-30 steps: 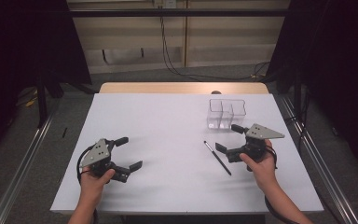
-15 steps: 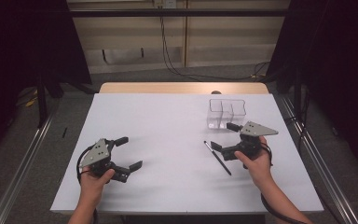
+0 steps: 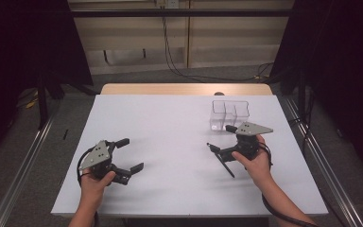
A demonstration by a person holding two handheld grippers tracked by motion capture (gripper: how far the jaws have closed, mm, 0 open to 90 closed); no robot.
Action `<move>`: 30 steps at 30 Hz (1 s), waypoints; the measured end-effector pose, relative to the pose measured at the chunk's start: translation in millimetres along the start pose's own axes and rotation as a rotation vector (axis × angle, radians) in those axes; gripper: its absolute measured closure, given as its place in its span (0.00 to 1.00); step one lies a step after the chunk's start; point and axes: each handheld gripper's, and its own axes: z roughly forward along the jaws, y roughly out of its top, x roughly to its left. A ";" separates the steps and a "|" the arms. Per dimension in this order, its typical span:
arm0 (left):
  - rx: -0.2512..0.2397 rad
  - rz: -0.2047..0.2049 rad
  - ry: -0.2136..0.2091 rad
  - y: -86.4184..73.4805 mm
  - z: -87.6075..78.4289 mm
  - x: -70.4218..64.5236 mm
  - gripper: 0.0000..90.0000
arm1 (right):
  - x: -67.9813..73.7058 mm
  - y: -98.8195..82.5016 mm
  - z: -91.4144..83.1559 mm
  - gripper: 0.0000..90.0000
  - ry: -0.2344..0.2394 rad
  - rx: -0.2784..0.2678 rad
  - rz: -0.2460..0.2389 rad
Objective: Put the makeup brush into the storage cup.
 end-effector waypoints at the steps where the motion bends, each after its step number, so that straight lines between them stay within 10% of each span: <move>1: 0.000 0.000 -0.001 0.0 0.2 0.0 0.00 | 0.0 0.4 0.4 0.00 0.000 0.006 0.005; 30: 0.007 -0.002 -0.008 -0.9 1.6 0.4 0.00 | -4.9 14.0 9.8 0.00 -0.020 0.297 0.017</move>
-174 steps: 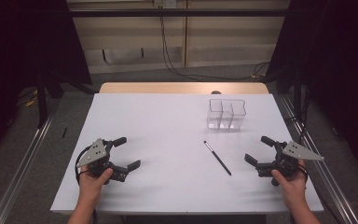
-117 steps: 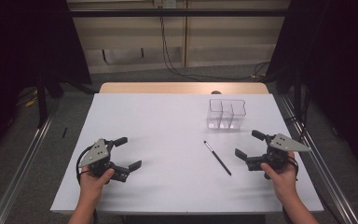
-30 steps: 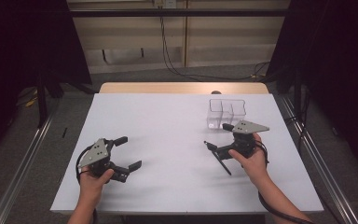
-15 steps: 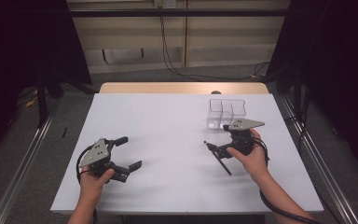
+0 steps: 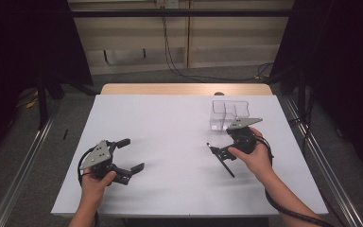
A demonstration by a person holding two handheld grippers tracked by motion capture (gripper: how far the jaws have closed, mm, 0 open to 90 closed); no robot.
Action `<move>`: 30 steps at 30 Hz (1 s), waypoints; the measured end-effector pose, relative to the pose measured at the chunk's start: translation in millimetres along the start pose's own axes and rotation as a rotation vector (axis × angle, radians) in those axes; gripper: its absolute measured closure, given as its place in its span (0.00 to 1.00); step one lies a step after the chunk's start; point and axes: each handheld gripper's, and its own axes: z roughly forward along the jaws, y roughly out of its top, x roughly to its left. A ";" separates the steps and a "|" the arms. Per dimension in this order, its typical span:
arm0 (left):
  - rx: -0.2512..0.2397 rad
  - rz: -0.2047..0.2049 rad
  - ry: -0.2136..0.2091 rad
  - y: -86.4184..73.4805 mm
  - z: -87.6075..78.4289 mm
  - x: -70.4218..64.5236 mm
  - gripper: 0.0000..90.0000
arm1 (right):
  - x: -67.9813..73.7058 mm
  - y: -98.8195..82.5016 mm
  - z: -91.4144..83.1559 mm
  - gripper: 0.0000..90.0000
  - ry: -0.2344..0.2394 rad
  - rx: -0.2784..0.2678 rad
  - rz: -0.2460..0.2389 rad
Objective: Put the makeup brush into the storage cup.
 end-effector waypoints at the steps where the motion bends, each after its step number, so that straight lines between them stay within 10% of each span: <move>1: 0.000 0.000 0.000 0.0 0.0 0.0 0.00 | 0.2 0.3 0.8 0.00 -0.001 0.016 -0.001; 30: 0.001 -0.002 0.001 0.0 0.0 0.4 0.00 | 0.9 10.4 11.1 0.00 0.010 0.344 -0.035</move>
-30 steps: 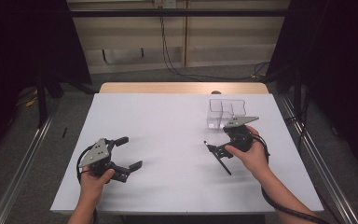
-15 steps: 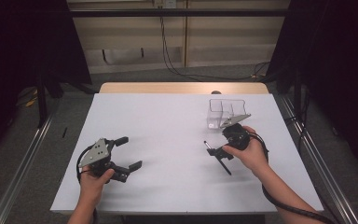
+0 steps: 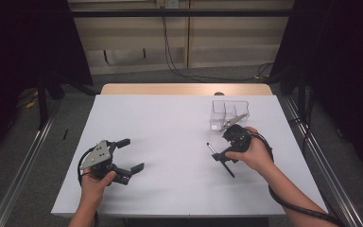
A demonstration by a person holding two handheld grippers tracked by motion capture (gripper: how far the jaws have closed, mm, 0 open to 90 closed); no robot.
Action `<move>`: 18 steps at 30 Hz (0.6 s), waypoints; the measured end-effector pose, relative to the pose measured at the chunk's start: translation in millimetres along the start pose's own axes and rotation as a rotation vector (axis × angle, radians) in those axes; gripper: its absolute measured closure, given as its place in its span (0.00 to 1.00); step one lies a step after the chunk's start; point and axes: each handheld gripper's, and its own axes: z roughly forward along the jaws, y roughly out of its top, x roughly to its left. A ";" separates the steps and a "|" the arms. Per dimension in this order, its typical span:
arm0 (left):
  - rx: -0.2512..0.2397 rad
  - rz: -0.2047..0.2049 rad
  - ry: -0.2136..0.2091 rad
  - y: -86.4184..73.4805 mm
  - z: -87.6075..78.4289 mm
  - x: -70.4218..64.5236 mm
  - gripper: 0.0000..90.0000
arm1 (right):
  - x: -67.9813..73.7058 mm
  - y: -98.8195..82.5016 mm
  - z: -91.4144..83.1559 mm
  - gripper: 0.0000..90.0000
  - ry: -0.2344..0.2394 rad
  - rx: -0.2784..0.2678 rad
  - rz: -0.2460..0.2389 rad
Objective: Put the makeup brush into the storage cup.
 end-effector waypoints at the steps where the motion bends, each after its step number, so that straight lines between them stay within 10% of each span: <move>1: -0.001 -0.001 0.001 0.0 0.1 -0.1 0.00 | 0.2 0.4 0.2 0.00 0.003 0.012 0.000; 18: 0.001 -0.002 0.003 0.0 0.2 0.1 0.00 | -1.9 2.9 -1.8 0.24 0.006 0.109 0.019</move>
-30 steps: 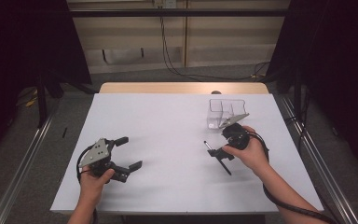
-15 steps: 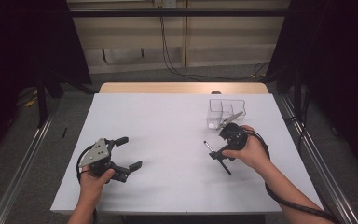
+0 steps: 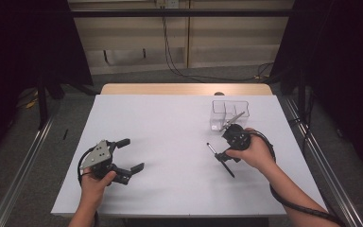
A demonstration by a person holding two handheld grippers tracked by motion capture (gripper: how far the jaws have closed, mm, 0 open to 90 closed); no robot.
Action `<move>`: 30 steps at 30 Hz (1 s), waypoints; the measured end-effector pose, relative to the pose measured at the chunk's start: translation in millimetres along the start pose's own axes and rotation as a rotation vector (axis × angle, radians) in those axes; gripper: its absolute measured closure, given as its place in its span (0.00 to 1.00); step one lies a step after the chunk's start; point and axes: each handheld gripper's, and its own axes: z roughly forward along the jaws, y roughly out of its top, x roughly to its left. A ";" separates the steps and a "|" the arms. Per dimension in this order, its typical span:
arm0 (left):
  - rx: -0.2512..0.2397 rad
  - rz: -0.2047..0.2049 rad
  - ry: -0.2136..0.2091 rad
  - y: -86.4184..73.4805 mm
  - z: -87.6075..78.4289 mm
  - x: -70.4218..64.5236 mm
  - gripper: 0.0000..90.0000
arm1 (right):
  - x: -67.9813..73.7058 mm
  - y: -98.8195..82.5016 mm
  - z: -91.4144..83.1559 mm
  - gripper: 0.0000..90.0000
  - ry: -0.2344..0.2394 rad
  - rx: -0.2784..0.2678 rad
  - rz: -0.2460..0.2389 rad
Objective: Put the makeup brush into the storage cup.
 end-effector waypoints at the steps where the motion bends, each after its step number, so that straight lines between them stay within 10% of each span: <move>1: -0.001 0.002 0.001 0.0 0.1 0.1 0.00 | 0.0 0.0 0.0 0.24 0.000 0.000 0.000; 12: -0.002 -0.005 0.000 -0.2 0.3 0.0 0.00 | 4.3 2.0 2.0 0.52 0.014 0.017 0.000; 30: 0.004 -0.002 -0.001 -0.8 0.1 1.2 0.00 | 8.2 2.9 17.3 0.66 -0.020 0.121 -0.003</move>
